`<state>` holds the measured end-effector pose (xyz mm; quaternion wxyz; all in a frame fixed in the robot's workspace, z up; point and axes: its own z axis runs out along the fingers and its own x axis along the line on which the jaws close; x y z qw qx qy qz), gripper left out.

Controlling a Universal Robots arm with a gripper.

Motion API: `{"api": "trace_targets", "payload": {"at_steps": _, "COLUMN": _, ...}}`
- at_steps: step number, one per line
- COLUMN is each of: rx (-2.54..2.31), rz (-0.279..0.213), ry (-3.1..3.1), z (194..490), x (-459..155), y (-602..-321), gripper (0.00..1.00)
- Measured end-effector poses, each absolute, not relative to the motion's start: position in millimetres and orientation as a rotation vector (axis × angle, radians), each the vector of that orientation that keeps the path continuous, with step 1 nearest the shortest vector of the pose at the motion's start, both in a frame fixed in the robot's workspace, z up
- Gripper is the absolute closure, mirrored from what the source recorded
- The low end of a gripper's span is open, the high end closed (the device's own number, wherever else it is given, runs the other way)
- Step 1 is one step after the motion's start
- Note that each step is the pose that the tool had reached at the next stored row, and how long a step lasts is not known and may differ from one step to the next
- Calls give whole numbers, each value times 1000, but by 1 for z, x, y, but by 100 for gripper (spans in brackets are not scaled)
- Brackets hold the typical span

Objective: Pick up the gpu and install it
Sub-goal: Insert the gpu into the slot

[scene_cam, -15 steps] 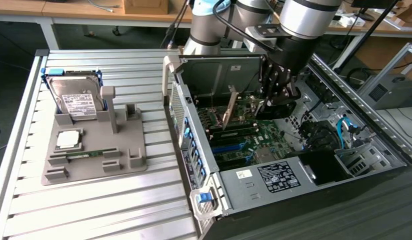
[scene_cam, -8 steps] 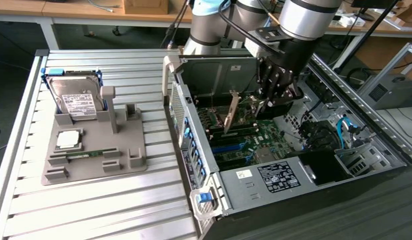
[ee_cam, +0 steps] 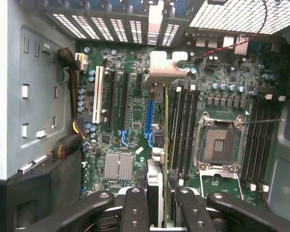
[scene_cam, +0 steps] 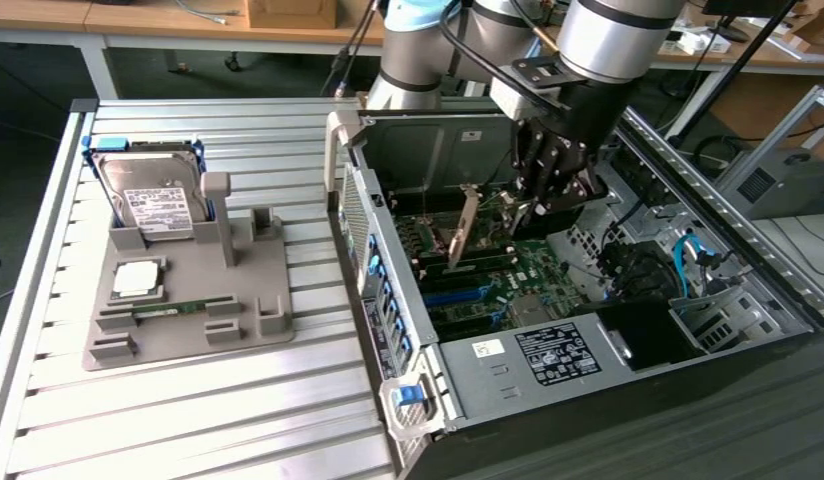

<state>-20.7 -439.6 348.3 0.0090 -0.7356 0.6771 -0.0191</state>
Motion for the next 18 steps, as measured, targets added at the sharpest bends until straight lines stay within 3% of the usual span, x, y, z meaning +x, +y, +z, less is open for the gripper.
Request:
{"api": "trace_targets", "payload": {"at_steps": 8, "rx": -2254, "rz": -48, "ry": 2153, "z": 347, "x": -21, "y": -440, "gripper": 73}}
{"api": "trace_targets", "payload": {"at_steps": 18, "rx": -2251, "rz": 23, "ry": 2199, "z": 345, "x": -21, "y": -442, "gripper": 73}}
